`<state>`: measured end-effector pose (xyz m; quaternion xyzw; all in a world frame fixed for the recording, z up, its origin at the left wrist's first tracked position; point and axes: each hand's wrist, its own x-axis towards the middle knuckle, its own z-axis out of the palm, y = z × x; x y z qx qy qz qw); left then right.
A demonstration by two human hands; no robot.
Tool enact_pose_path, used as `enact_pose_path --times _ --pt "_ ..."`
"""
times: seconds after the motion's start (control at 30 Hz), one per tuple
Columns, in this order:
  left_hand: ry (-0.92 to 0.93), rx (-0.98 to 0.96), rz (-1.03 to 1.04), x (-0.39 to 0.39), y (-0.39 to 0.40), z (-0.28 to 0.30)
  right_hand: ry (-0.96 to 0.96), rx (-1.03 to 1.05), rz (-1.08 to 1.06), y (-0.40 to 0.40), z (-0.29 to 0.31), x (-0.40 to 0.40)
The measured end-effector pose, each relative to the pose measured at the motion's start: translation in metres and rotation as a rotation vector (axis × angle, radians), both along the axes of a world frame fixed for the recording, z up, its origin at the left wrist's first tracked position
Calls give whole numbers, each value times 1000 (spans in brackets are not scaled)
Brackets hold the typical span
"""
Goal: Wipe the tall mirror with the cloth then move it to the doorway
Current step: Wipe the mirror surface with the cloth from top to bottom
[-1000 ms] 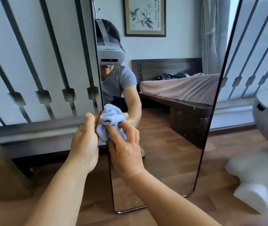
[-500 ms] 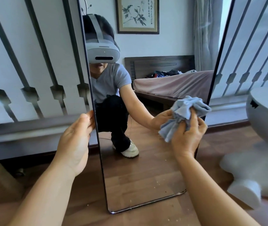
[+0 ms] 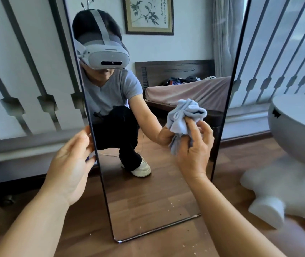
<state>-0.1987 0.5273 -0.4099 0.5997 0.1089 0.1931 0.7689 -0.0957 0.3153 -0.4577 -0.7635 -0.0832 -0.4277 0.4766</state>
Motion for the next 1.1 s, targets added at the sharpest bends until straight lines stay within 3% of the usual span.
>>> enact_pose_path --times 0.17,0.37,0.53,0.77,0.97,1.1 --pt "62 9 -11 -6 1 1 165 209 -228 -54 -14 24" --pt "89 14 -7 -5 3 -3 219 314 -147 -26 -25 12" --pt "73 20 -34 -8 2 -4 88 158 96 44 -39 -27" --pt "56 -39 -143 -8 9 -7 -31 -332 294 122 -63 -81" --pt "111 -12 -84 -10 5 -23 -122 -446 324 101 -68 -68" --pt "178 -17 -2 -9 3 -40 18 -221 232 63 -68 -54"
